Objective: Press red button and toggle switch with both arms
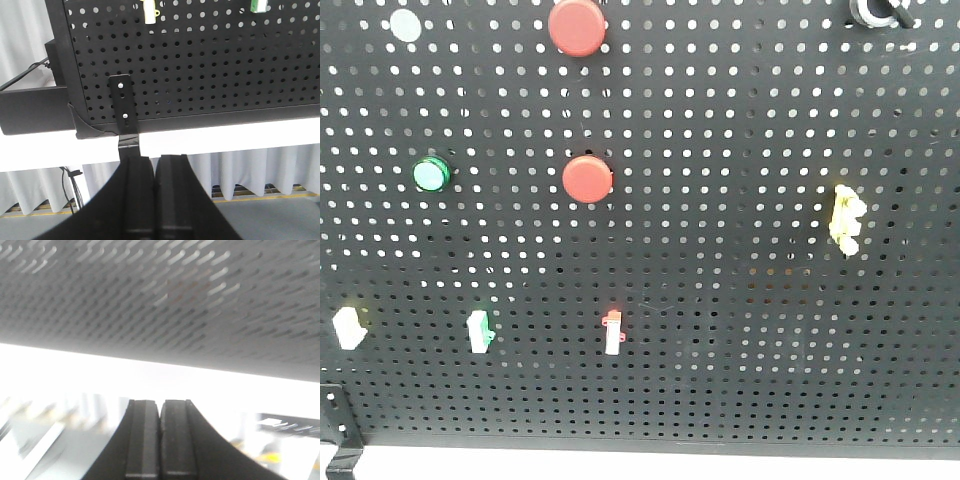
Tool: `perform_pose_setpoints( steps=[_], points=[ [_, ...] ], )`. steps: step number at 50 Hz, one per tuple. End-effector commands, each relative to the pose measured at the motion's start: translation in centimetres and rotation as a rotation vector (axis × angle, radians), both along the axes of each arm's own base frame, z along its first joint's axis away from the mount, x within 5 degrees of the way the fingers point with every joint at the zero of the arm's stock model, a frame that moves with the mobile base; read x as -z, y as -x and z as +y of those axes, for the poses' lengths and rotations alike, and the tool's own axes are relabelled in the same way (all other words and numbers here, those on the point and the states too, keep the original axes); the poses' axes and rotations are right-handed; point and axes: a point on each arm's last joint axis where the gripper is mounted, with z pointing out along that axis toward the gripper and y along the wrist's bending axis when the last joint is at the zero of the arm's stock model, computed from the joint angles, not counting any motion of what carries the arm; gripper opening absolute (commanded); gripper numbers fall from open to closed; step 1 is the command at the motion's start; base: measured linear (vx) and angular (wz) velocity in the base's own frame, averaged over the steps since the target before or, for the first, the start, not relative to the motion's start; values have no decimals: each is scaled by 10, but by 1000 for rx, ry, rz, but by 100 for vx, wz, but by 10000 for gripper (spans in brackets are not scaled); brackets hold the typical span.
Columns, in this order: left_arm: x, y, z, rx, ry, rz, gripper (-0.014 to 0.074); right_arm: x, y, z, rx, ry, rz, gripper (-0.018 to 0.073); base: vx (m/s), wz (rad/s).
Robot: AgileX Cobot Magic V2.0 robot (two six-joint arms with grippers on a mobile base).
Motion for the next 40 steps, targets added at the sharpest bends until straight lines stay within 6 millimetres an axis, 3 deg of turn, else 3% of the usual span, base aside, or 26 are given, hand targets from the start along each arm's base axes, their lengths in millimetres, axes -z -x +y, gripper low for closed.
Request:
perform_pose_setpoints(
  steps=[1, 15, 40],
  points=[
    [3, 0, 0, -1, 15, -66, 1, -5, -2, -4, 74, 4, -80, -3, 0, 0],
    [3, 0, 0, -1, 15, -64, 1, -10, 6, -9, 145, 2, -172, -3, 0, 0],
    [3, 0, 0, -1, 15, -65, 1, -9, 6, -9, 146, 3, -160, -3, 0, 0]
  ],
)
